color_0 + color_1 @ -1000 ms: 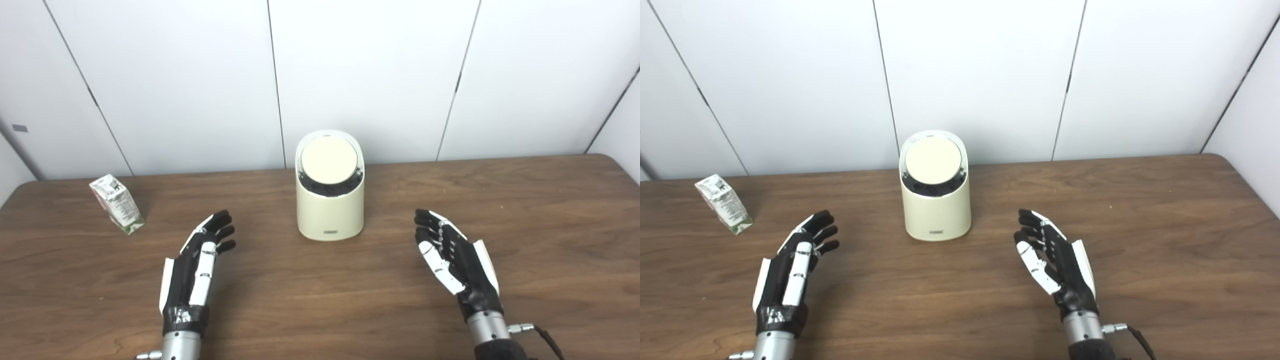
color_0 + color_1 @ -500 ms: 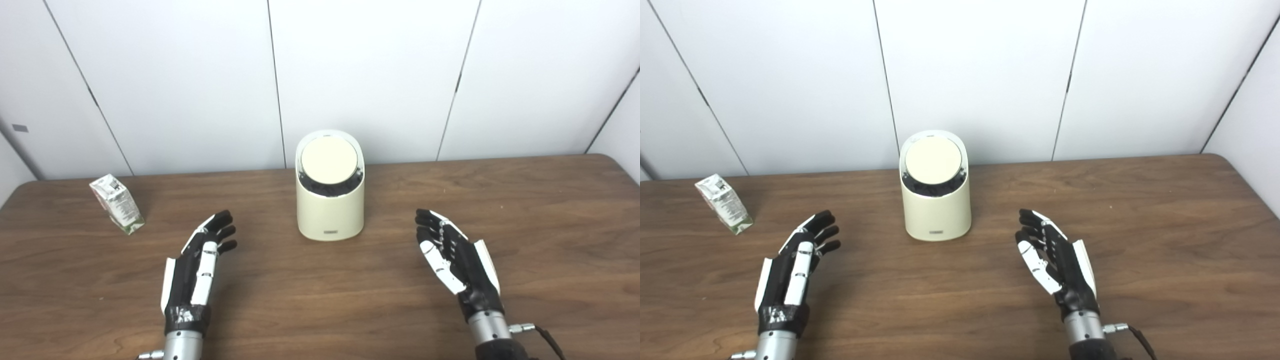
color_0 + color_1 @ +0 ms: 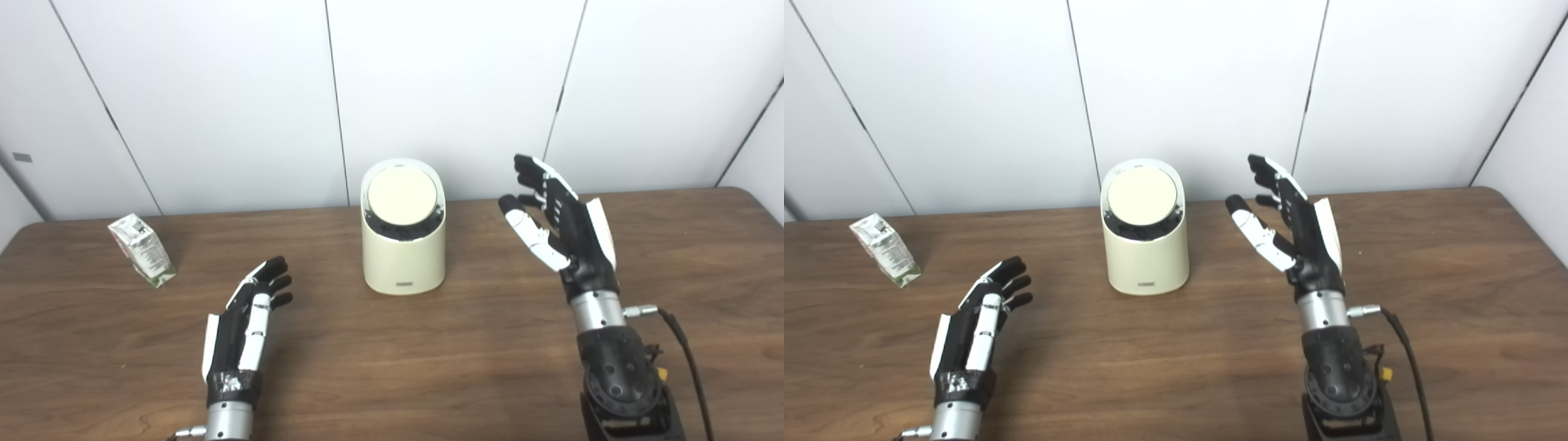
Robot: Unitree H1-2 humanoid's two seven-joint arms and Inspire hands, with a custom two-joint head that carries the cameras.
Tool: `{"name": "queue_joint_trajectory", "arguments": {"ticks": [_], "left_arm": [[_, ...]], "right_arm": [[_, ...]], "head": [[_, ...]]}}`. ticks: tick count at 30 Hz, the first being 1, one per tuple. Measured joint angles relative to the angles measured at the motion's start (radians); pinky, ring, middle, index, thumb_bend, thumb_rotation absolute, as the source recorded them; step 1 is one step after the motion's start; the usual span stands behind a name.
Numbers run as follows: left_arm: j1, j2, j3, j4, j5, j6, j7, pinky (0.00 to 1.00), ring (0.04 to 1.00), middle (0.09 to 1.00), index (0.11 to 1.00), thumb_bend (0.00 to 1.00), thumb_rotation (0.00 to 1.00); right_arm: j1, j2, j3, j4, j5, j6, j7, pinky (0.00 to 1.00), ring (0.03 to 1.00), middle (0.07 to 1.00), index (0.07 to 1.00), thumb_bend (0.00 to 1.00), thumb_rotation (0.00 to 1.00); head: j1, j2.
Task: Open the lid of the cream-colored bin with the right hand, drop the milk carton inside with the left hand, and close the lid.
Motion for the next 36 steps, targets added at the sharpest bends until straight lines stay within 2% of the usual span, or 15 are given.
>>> {"name": "queue_joint_trajectory", "arguments": {"ticks": [2,4,6,8,10,12,18,22,25,30,36], "left_arm": [[-0.001,0.000,-0.001,0.000,0.002,-0.001,0.001,0.77,0.816,0.835,0.836,0.19,0.77],[-0.003,-0.003,-0.005,0.001,0.003,-0.001,0.002,0.77,0.819,0.837,0.838,0.20,0.77],[-0.004,-0.007,-0.006,0.001,0.004,-0.001,0.002,0.78,0.822,0.839,0.840,0.20,0.77],[-0.005,-0.010,-0.007,0.001,0.004,-0.001,0.002,0.77,0.820,0.838,0.841,0.20,0.77],[-0.008,-0.012,-0.008,0.002,0.004,-0.001,0.002,0.77,0.818,0.835,0.839,0.21,0.77],[-0.010,-0.013,-0.007,0.002,0.005,-0.001,0.005,0.77,0.817,0.835,0.838,0.21,0.77],[-0.010,-0.017,-0.010,0.002,0.010,-0.002,0.021,0.77,0.820,0.834,0.836,0.21,0.78],[-0.010,-0.019,-0.016,0.002,0.013,-0.003,0.024,0.77,0.819,0.832,0.831,0.19,0.76],[-0.010,-0.029,-0.020,0.002,0.023,-0.003,0.024,0.76,0.817,0.830,0.829,0.19,0.75],[-0.010,-0.036,-0.021,0.002,0.029,-0.003,0.026,0.77,0.819,0.832,0.832,0.19,0.76],[-0.010,-0.037,-0.021,0.002,0.032,-0.003,0.028,0.76,0.817,0.828,0.826,0.18,0.76]], "right_arm": [[-0.040,-0.006,0.013,0.003,-0.027,0.043,0.008,0.65,0.809,0.858,0.882,0.55,0.56],[-0.075,-0.010,0.025,0.009,-0.053,0.083,0.023,0.53,0.712,0.779,0.889,0.60,0.54],[-0.113,-0.011,0.040,0.030,-0.078,0.110,0.032,0.57,0.745,0.803,0.909,0.63,0.55],[-0.154,-0.015,0.060,0.059,-0.102,0.136,0.043,0.69,0.834,0.876,0.937,0.63,0.55],[-0.199,-0.031,0.089,0.084,-0.141,0.168,0.060,0.76,0.886,0.936,0.970,0.62,0.57],[-0.243,-0.045,0.114,0.107,-0.170,0.189,0.075,0.83,0.946,0.978,0.993,0.64,0.51],[-0.293,-0.045,0.169,0.194,-0.256,0.201,0.061,0.89,0.999,1.000,1.000,0.72,0.42],[-0.299,-0.046,0.227,0.286,-0.360,0.183,0.012,0.99,1.000,1.000,1.000,0.75,0.36],[-0.314,-0.052,0.253,0.336,-0.397,0.180,0.002,1.00,1.000,1.000,1.000,0.75,0.35],[-0.335,-0.055,0.281,0.350,-0.435,0.180,0.002,1.00,1.000,1.000,1.000,0.79,0.34],[-0.337,-0.055,0.298,0.382,-0.449,0.180,0.002,1.00,1.000,1.000,1.000,0.89,0.39]], "head": [[-0.002,0.000],[-0.002,0.000],[-0.002,0.000],[-0.002,0.000],[0.000,-0.002],[0.002,-0.002],[0.006,0.002],[0.012,0.003],[0.015,0.005],[0.017,0.008],[0.018,0.008]]}}
